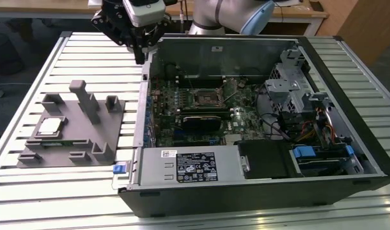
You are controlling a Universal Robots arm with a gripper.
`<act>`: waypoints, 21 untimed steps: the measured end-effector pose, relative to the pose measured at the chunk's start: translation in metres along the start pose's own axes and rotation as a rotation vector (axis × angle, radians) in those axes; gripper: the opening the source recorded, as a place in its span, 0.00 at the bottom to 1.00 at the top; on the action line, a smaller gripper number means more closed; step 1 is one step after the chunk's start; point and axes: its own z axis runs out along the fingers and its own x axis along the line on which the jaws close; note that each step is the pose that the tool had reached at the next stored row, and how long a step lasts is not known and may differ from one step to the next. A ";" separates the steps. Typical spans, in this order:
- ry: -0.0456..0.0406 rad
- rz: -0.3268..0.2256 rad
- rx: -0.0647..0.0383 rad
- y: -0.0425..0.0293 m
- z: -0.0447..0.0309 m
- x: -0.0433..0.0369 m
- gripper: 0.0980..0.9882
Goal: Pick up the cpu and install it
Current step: 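Reach for the cpu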
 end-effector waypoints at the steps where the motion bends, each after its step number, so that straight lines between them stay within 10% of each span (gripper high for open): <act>1: 0.0003 0.000 0.000 -0.0001 0.0000 0.0009 0.01; 21: 0.0006 0.000 0.000 -0.0016 0.0004 0.0204 0.01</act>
